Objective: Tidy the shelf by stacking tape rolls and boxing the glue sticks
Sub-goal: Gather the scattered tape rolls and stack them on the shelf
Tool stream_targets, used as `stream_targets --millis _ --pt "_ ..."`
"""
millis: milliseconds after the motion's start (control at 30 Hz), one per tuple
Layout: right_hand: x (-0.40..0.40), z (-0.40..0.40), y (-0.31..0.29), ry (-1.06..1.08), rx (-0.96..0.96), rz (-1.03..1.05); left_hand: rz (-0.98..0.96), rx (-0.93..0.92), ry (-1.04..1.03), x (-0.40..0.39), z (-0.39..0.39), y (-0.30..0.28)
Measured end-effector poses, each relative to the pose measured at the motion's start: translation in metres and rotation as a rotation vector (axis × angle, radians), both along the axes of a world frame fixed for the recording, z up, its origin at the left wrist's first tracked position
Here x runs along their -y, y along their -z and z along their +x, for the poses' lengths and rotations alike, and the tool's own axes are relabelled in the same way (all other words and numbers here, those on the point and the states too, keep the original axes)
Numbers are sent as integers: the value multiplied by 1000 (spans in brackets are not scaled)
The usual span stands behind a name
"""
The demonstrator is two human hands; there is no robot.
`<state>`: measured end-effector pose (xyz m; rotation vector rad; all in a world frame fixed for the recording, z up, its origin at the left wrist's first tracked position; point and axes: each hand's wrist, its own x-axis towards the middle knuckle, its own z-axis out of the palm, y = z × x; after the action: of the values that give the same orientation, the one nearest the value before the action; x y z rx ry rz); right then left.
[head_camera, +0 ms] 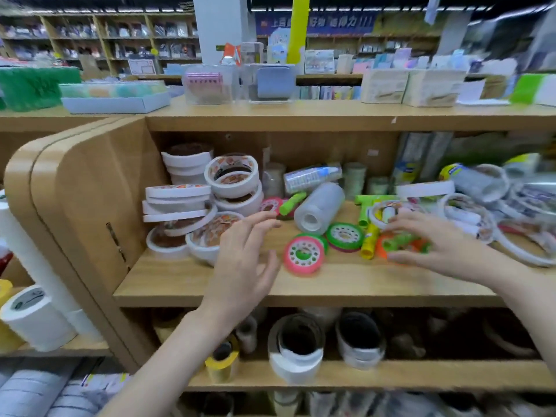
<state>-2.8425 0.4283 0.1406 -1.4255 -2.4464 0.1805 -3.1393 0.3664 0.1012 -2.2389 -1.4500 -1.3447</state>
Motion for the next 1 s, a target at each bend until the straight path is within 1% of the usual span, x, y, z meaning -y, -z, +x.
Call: stream_targets --millis 33,67,133,167,200,267,333,433,500,600,633,667,733,800,900,1000 --pt "3 3 14 -3 71 12 -29 -61 46 -5 8 3" --pt "2 4 29 -14 92 64 -70 -134 77 -10 15 7" --pt "-1 4 47 -37 22 183 -174 -294 99 -21 26 15" --pt "-2 5 49 -54 -23 222 -228 -348 105 -25 28 17" --pt "-4 5 48 -86 -58 256 -278 -363 110 -28 29 18" --pt "-6 11 46 -115 -84 305 -352 -301 131 -33 26 15" --pt "-7 16 42 -135 -84 343 -374 -218 126 -36 23 13" --pt "-9 19 37 -127 -136 333 -351 -209 130 -37 23 14" --pt "-11 20 31 -90 -125 275 -367 -226 123 -36 26 15" --pt "-18 20 17 -2 -47 118 -374 -241 78 -36 27 15" --pt "-20 19 15 -2 -31 106 -372 -239 56 -37 27 15" --pt "-23 16 13 -6 -56 116 -380 -231 34 -37 28 16" --pt "-28 11 15 3 -172 131 -389 -206 1 -38 29 16" --pt "-32 4 17 32 -265 108 -367 -193 -27 -38 32 16" --pt "-35 2 16 50 -377 105 -247 -155 -52 -36 42 13" --pt "-30 13 5 46 -586 139 -106 -71 -48 -34 64 8"
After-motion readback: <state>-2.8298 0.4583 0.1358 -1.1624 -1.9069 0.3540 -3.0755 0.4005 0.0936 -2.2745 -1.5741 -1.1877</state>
